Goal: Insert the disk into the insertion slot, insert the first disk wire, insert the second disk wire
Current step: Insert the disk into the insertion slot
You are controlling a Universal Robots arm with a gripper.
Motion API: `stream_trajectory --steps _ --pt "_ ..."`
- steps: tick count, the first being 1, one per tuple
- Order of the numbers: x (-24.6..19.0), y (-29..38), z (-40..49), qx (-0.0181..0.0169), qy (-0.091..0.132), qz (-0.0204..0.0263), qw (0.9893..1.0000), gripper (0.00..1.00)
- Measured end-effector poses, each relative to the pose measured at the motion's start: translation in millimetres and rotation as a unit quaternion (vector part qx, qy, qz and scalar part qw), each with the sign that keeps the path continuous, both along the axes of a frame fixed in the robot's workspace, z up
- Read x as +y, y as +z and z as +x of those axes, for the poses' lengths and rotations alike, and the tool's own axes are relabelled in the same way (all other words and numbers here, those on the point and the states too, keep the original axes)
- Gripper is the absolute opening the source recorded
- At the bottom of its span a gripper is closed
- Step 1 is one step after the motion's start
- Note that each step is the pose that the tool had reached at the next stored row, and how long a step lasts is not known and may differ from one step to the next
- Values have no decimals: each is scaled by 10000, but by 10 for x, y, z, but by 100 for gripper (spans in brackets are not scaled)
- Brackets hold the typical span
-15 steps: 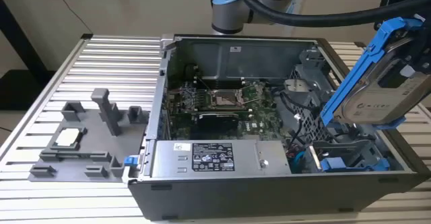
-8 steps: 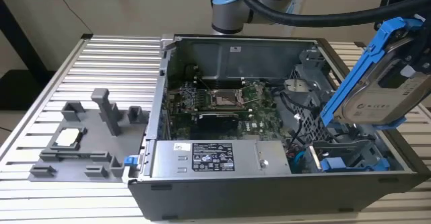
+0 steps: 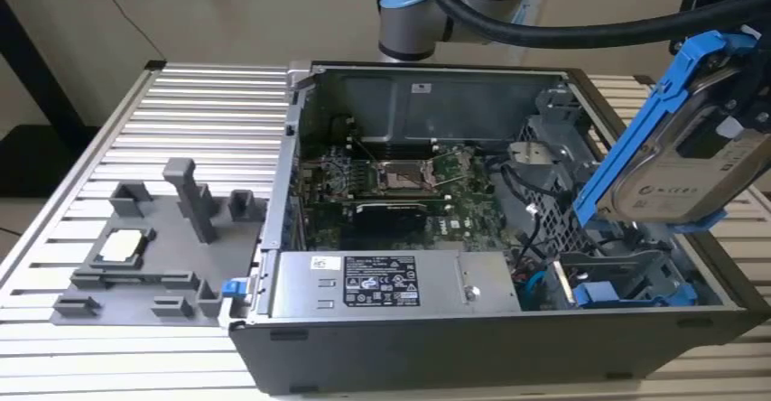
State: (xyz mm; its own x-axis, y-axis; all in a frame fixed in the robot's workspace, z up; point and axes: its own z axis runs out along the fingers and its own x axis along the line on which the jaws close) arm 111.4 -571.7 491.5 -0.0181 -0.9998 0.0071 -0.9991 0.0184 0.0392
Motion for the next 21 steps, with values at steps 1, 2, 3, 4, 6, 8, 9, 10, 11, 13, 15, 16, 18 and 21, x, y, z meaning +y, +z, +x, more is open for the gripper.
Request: stream_trajectory --steps 1,2,3,4,6,8,9,10,11,13,15,16,18,21 --pt "0 -2 0 0 0 0 10000 33" --pt "0 -8 0 -3 0 1 10000 33" --pt "0 -15 0 -11 0 3 10000 33" --pt "0 -23 0 -24 0 10 10000 33" --pt "0 -43 1 -38 0 12 10000 33" --pt "-1 -59 0 -40 0 12 10000 33" --pt "-1 -67 0 -41 0 13 10000 33" --pt "-1 -74 0 -42 0 13 10000 33" --pt "1 -80 0 -43 0 14 10000 33" --pt "6 -90 0 -43 0 12 10000 33" --pt "7 -100 0 -44 0 13 10000 33" --pt "8 -104 0 -44 0 12 10000 33" --pt "8 -114 0 -45 0 12 10000 33" --pt "9 -128 0 -45 0 12 10000 33"
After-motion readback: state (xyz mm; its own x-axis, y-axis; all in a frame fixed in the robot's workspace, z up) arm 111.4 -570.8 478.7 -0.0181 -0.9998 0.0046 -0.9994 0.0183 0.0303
